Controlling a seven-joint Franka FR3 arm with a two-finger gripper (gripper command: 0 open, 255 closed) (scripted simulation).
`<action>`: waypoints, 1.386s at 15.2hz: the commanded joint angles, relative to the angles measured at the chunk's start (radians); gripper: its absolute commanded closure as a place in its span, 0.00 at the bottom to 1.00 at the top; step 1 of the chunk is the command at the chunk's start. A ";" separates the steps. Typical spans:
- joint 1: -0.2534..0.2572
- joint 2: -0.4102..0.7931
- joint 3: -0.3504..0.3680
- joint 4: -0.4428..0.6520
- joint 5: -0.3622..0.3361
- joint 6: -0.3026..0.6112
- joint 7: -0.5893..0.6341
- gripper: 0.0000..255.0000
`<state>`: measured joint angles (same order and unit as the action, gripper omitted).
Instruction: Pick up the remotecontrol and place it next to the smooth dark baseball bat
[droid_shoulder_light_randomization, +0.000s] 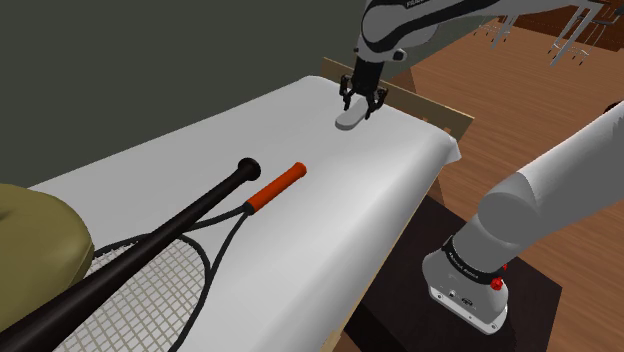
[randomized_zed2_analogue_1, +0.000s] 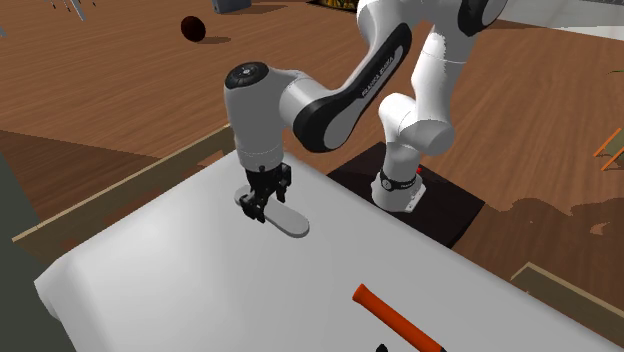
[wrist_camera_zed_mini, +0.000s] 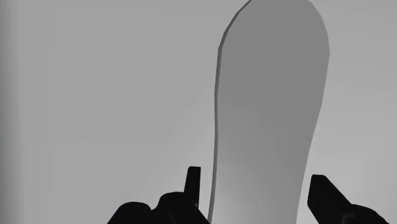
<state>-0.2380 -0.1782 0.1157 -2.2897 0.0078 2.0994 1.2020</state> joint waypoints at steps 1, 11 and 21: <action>0.000 -0.010 0.000 0.019 0.001 -0.029 -0.001 1.00; 0.000 -0.048 -0.003 0.118 0.004 -0.165 -0.005 1.00; -0.001 -0.064 -0.006 0.237 0.005 -0.300 -0.007 1.00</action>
<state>-0.2399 -0.2429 0.1084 -2.0659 0.0124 1.8114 1.1927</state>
